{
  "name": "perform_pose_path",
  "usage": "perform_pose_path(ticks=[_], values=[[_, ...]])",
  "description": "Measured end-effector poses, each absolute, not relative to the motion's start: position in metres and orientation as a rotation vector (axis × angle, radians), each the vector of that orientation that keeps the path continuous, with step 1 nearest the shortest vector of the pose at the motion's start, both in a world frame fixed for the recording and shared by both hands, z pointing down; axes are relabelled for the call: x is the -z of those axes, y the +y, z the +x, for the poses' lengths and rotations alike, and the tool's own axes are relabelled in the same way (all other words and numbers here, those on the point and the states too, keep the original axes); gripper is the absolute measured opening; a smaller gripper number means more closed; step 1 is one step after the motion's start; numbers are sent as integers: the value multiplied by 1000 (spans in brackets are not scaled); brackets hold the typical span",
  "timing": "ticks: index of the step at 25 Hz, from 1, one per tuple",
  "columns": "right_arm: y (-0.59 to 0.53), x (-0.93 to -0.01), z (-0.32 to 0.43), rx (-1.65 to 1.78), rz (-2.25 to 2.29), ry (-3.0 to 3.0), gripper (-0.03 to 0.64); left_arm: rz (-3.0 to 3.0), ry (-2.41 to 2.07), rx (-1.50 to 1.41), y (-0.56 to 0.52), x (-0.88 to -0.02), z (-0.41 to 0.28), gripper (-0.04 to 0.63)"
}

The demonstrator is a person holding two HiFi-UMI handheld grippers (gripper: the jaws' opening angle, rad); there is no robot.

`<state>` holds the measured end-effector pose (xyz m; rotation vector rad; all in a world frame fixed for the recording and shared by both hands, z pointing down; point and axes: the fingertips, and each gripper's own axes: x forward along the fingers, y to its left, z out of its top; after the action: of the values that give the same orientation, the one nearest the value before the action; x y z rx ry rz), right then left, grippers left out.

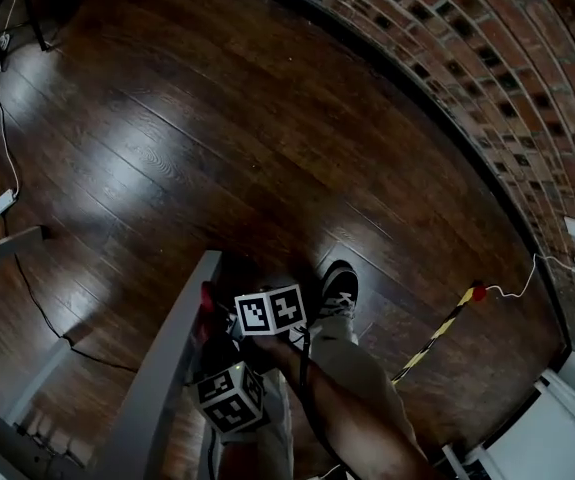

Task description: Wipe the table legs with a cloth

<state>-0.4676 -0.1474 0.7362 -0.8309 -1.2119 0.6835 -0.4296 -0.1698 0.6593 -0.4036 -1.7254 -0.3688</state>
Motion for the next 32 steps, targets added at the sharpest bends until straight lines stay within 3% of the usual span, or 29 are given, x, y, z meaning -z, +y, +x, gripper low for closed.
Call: perform_pose_path(ticks=[16, 32], values=[[-146, -847, -462, -707, -767, -1167, 48, -378, -1622, 255, -195, -722, -421, 1], [-141, -952, -484, -494, -848, -1264, 48, -248, -1558, 111, -204, -781, -426, 2]])
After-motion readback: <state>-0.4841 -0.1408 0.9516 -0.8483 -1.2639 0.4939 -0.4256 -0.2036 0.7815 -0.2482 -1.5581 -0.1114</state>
